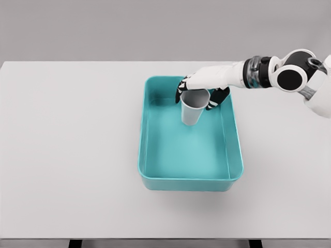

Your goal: Put the paper cup into the basket with your right arm

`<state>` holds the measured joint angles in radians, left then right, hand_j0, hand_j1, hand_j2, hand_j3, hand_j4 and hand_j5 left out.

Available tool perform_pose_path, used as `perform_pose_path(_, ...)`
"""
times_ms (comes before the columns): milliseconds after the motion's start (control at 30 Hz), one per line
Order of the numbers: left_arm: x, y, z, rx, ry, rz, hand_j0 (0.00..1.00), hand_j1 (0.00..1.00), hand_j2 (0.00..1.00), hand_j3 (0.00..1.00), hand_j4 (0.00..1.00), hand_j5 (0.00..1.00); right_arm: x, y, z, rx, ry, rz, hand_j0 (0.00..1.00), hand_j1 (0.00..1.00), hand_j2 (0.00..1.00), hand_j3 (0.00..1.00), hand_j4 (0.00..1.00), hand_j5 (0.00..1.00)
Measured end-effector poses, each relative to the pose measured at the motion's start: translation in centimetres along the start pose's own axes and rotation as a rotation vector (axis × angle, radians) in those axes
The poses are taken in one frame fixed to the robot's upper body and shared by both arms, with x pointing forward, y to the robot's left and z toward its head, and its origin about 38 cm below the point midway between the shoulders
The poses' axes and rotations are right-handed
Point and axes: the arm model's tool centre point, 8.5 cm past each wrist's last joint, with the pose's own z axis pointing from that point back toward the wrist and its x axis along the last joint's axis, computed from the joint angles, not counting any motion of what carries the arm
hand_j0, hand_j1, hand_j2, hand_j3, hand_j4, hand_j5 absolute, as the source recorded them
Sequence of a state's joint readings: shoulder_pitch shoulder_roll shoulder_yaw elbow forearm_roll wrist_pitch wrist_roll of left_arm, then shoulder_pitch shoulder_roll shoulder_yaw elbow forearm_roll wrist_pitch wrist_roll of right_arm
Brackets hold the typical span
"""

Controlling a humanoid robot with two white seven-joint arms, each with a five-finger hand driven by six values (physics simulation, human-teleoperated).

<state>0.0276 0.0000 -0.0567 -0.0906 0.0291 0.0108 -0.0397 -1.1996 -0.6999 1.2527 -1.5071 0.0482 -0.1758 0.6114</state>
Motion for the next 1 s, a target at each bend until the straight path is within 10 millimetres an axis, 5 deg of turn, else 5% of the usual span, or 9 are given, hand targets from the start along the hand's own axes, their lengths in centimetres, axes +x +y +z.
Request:
perform_pose_path(467,0.0,0.0,0.0,0.0,0.0,0.0,1.0,1.0,1.0,1.0,1.0,1.0,0.3,0.53,-0.75,0.016,-0.011,-0.003,0.73,0.73,0.73,0.73,0.73,0.73)
perform_pose_path(667,0.0,0.0,0.0,0.0,0.0,0.0,1.0,1.0,1.0,1.0,1.0,1.0,0.38,0.59,-0.82,0.018,-0.014,-0.002,0.92,0.92,0.92,0.92,0.92,0.92)
perform_pose_path(1000,0.0,0.0,0.0,0.0,0.0,0.0,1.0,1.0,1.0,1.0,1.0,1.0,0.51,0.45,-0.7,0.016,-0.016,0.003,0.92,0.92,0.92,0.92,0.92,0.92)
